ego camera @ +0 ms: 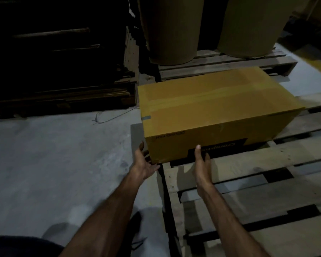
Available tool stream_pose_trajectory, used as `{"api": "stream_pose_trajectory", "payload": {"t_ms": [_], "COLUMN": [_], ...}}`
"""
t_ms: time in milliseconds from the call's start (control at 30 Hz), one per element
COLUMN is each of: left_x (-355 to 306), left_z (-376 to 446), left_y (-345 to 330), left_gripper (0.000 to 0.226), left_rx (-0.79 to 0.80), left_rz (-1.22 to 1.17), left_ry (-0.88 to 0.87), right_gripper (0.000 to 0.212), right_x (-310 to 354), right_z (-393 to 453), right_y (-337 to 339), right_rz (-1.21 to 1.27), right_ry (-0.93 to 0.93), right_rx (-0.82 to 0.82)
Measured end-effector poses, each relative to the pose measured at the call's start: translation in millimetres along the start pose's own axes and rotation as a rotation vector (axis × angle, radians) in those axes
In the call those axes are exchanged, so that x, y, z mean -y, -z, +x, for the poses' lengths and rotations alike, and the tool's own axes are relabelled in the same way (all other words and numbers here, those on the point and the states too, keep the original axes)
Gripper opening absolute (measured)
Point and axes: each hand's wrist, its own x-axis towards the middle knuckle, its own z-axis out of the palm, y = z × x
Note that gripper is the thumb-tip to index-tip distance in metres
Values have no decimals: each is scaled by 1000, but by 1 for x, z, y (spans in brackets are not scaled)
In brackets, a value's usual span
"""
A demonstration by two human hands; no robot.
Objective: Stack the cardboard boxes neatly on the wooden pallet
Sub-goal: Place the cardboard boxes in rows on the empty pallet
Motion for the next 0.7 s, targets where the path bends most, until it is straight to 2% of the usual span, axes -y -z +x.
{"api": "stream_pose_trajectory", "payload": {"t_ms": [100, 200, 233, 300, 367, 433, 500, 533, 600, 700], "left_x": [-17, -52, -68, -106, -149, -190, -225, -237, -254, -269], "left_z": [9, 22, 36, 57, 49, 36, 31, 30, 40, 51], "left_y": [-5, -9, -8, -11, -27, -49, -74, -84, -101, -117], "left_gripper": [78, 90, 95, 106, 97, 81, 68, 63, 68, 77], "left_rx": [-6, -49, -65, -69, -34, 3, 64, 84, 112, 171], "left_rz": [81, 153, 194, 282, 362, 524, 718, 814, 972, 1148], "left_ry": [-27, -136, -184, -271, -372, -477, -520, -521, -472, -356], "right_gripper": [116, 104, 100, 92, 74, 54, 48, 51, 63, 79], "right_x": [4, 19, 25, 42, 61, 80, 98, 105, 112, 115], "right_z": [-1, -1, -4, -18, -26, -27, -28, -29, -26, -19], "right_y": [-5, 0, 2, 0, -7, -21, -40, -50, -66, -82], "right_rz": [182, 256, 202, -30, -342, -601, -796, -898, -1089, -1276], "right_ry": [-72, -46, 39, 366, 762, 1031, 1137, 1144, 1084, 943], "right_rx": [-6, -145, -249, -480, -598, -539, -365, -268, -102, 52]}}
